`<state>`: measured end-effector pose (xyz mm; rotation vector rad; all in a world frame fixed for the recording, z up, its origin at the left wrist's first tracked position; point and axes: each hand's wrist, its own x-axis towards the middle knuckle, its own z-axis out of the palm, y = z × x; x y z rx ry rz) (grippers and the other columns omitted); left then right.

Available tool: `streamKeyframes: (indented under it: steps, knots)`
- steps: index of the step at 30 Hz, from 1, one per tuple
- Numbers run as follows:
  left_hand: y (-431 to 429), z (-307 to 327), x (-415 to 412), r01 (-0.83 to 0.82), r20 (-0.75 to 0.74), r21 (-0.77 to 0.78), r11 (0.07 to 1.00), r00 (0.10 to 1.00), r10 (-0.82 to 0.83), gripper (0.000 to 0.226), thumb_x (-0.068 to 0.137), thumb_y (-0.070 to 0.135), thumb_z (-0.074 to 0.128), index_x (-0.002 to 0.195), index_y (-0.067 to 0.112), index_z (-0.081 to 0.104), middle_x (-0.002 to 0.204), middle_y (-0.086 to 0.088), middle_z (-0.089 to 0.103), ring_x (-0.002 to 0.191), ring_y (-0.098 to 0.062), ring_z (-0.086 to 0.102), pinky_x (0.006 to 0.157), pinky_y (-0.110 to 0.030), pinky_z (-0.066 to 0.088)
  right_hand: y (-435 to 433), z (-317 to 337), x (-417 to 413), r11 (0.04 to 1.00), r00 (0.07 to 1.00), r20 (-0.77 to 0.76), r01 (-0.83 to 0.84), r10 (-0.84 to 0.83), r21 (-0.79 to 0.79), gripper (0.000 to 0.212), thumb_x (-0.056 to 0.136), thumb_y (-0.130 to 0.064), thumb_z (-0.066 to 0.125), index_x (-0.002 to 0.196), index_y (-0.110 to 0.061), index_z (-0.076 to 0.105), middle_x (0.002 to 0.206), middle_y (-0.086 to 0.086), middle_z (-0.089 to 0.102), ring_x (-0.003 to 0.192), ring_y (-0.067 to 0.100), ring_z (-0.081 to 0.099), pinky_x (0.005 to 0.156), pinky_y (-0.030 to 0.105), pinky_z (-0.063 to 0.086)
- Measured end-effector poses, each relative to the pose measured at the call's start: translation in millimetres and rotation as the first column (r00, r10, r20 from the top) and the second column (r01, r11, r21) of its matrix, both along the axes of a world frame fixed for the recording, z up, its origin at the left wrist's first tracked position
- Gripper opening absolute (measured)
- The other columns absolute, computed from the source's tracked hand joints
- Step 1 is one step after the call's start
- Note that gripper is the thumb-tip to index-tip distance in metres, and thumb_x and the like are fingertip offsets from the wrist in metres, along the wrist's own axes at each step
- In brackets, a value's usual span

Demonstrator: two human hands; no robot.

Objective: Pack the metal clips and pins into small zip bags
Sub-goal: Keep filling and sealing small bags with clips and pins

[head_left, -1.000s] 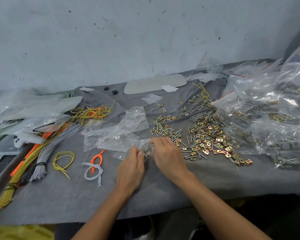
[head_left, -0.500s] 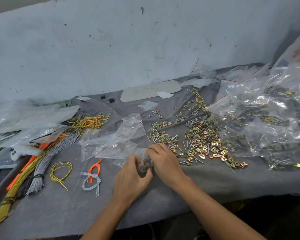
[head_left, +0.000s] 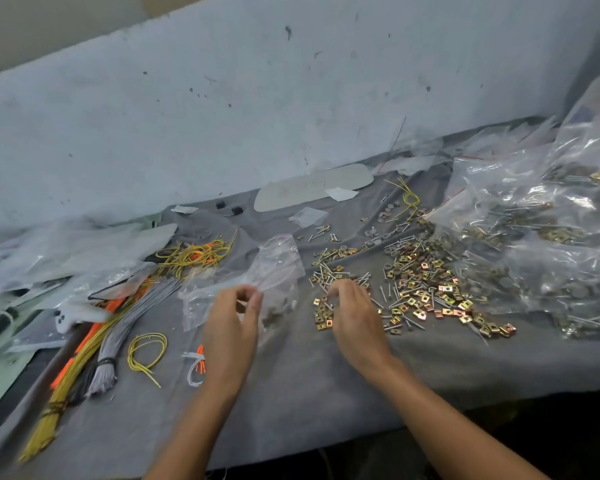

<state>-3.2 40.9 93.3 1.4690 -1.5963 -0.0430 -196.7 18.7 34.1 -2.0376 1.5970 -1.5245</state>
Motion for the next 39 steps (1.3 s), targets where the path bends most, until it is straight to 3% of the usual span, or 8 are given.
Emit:
streamKeyframes:
  steps: [8, 15, 19, 22, 27, 30, 34, 39]
  knots:
    - [13, 59, 5, 0.098, -0.217, -0.050, 0.994, 0.970, -0.106, 0.008, 0.101, 0.027, 0.059, 0.100, 0.027, 0.067, 0.088, 0.011, 0.067, 0.076, -0.001, 0.057, 0.064, -0.010, 0.043, 0, 0, 1, 0.999, 0.999, -0.024, -0.028, 0.029, 0.041, 0.025, 0.091, 0.005, 0.050, 0.104, -0.015, 0.056, 0.096, 0.000, 0.062, 0.090, 0.022, 0.058, 0.074, 0.040, 0.050]
    - [34, 54, -3, 0.133, -0.296, -0.047, 0.990, 0.945, -0.141, 0.014, 0.098, 0.020, 0.065, 0.093, 0.030, 0.072, 0.080, 0.016, 0.071, 0.071, -0.006, 0.060, 0.066, -0.022, 0.050, 0, 0, 0, 0.997, 0.999, -0.003, -0.039, 0.039, 0.071, 0.019, 0.097, -0.003, 0.049, 0.105, -0.019, 0.055, 0.093, -0.003, 0.062, 0.087, 0.017, 0.057, 0.070, 0.032, 0.044]
    - [43, 43, -8, 0.134, -0.339, -0.030, 0.991, 0.931, -0.136, 0.009, 0.094, 0.016, 0.069, 0.090, 0.022, 0.074, 0.078, 0.014, 0.072, 0.069, -0.001, 0.060, 0.065, -0.018, 0.048, 3, 14, 0, 0.990, 0.955, 0.290, -0.094, 0.059, 0.109, 0.013, 0.102, -0.013, 0.049, 0.106, -0.021, 0.058, 0.096, -0.008, 0.061, 0.089, 0.011, 0.057, 0.076, 0.033, 0.048]
    - [45, 36, -12, 0.154, -0.345, -0.012, 0.988, 0.927, -0.149, 0.010, 0.094, 0.015, 0.069, 0.089, 0.022, 0.074, 0.078, 0.013, 0.073, 0.068, 0.001, 0.060, 0.065, -0.017, 0.047, 12, 46, 5, 0.985, 0.900, 0.406, -0.175, 0.159, 0.002, 0.020, 0.096, -0.021, 0.051, 0.112, -0.028, 0.060, 0.105, -0.015, 0.061, 0.101, 0.006, 0.057, 0.087, 0.029, 0.049]
    - [39, 39, -15, 0.178, -0.318, 0.012, 0.984, 0.934, -0.165, 0.010, 0.093, 0.015, 0.070, 0.090, 0.023, 0.074, 0.080, 0.013, 0.073, 0.071, -0.002, 0.062, 0.068, -0.016, 0.048, 19, 94, 10, 0.938, 0.935, 0.066, -0.347, 0.347, -0.017, 0.025, 0.082, -0.044, 0.055, 0.100, -0.031, 0.066, 0.108, -0.018, 0.060, 0.110, 0.007, 0.046, 0.098, 0.026, 0.037]
    - [34, 45, -16, 0.204, -0.296, 0.012, 0.979, 0.936, -0.191, 0.009, 0.093, 0.013, 0.070, 0.092, 0.019, 0.076, 0.081, 0.010, 0.075, 0.073, -0.003, 0.063, 0.069, -0.017, 0.049, 20, 107, 11, 0.923, 0.923, -0.013, -0.385, 0.385, -0.019, 0.024, 0.081, -0.049, 0.056, 0.089, -0.029, 0.066, 0.099, -0.018, 0.063, 0.104, 0.005, 0.045, 0.099, 0.029, 0.037]
    - [28, 53, -17, 0.242, -0.340, 0.019, 0.970, 0.914, -0.221, 0.009, 0.093, 0.013, 0.069, 0.093, 0.020, 0.075, 0.080, 0.009, 0.074, 0.073, -0.005, 0.062, 0.071, -0.023, 0.050, 19, 120, 9, 0.909, 0.907, -0.069, -0.417, 0.416, 0.002, 0.032, 0.084, -0.046, 0.059, 0.108, -0.026, 0.064, 0.106, -0.013, 0.065, 0.107, 0.010, 0.050, 0.100, 0.035, 0.040]
    - [27, 63, -18, 0.260, -0.320, -0.006, 0.966, 0.914, -0.248, 0.010, 0.094, 0.015, 0.070, 0.093, 0.023, 0.076, 0.083, 0.012, 0.074, 0.072, -0.002, 0.062, 0.069, -0.023, 0.050, 18, 140, 5, 0.937, 0.913, -0.226, -0.350, 0.340, -0.005, 0.015, 0.087, -0.040, 0.062, 0.087, -0.025, 0.063, 0.088, -0.011, 0.067, 0.091, 0.015, 0.058, 0.097, 0.041, 0.039]
